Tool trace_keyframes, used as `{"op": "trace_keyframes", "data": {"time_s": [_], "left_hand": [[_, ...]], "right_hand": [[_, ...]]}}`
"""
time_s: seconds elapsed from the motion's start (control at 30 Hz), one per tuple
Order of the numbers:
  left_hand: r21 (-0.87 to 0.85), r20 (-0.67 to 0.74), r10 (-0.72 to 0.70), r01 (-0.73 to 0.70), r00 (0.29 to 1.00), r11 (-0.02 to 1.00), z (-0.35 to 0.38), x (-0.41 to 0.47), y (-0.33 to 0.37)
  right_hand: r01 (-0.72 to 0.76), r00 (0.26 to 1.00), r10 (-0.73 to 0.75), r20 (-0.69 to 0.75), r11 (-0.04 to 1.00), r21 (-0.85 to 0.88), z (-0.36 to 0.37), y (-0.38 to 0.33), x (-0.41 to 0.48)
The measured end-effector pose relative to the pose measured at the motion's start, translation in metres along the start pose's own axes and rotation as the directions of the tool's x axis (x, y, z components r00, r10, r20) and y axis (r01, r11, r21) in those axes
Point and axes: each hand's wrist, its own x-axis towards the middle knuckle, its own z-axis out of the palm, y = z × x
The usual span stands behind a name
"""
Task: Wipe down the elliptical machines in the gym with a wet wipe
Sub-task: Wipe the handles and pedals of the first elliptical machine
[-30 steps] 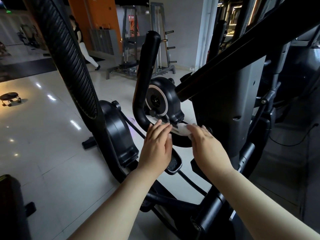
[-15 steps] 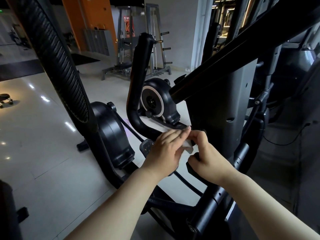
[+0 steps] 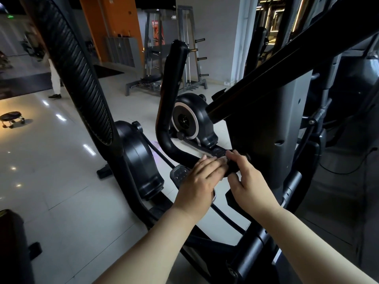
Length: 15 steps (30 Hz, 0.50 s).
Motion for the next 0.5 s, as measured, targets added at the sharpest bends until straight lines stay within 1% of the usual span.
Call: {"op": "trace_keyframes", "data": {"time_s": [0.07,0.1,0.13,0.2,0.23,0.27,0.3,0.37,0.4,0.43,0.5], "left_hand": [[0.033,-0.026,0.019,-0.019,0.999,0.999,-0.01,-0.004,-0.014],[0.06,-0.049,0.005,-0.002,0.999,0.998,-0.014,-0.006,-0.023],[0.081,-0.082,-0.026,0.033,0.996,0.996,-0.018,-0.007,-0.034],[0.1,-0.137,-0.138,0.152,0.981,0.983,-0.021,-0.008,-0.048],[0.103,-0.145,-0.188,0.204,0.971,0.974,-0.02,-0.008,-0.047],[0.099,-0.137,-0.211,0.225,0.968,0.969,-0.017,-0.008,-0.042],[0.087,-0.116,-0.197,0.207,0.974,0.974,-0.013,-0.009,-0.034],[0.077,-0.08,-0.115,0.121,0.99,0.99,-0.008,-0.016,-0.025],[0.085,-0.085,-0.105,0.113,0.991,0.99,-0.01,-0.017,-0.029],[0.096,-0.112,-0.137,0.148,0.984,0.984,-0.015,-0.016,-0.037],[0.136,-0.195,-0.25,0.278,0.948,0.951,-0.025,-0.013,-0.058]], "right_hand": [[0.017,1.0,-0.016,0.005,1.0,-0.016,0.001,-0.002,0.001],[0.026,1.0,-0.026,0.006,0.999,-0.028,0.002,-0.003,0.001],[0.037,0.999,-0.036,0.005,0.999,-0.038,0.002,-0.003,0.001],[0.061,0.998,-0.061,0.004,0.996,-0.062,0.006,-0.003,0.003],[0.072,0.997,-0.072,0.011,0.994,-0.077,0.009,-0.003,0.005],[0.079,0.997,-0.077,0.022,0.993,-0.091,0.012,-0.003,0.006],[0.085,0.996,-0.082,0.036,0.991,-0.102,0.014,-0.003,0.008],[0.109,0.993,-0.102,0.059,0.987,-0.121,0.018,-0.002,0.011],[0.117,0.992,-0.11,0.065,0.985,-0.128,0.02,-0.002,0.012],[0.122,0.991,-0.114,0.065,0.983,-0.136,0.02,-0.002,0.013],[0.123,0.992,-0.114,0.062,0.98,-0.154,0.021,-0.004,0.013]]}}
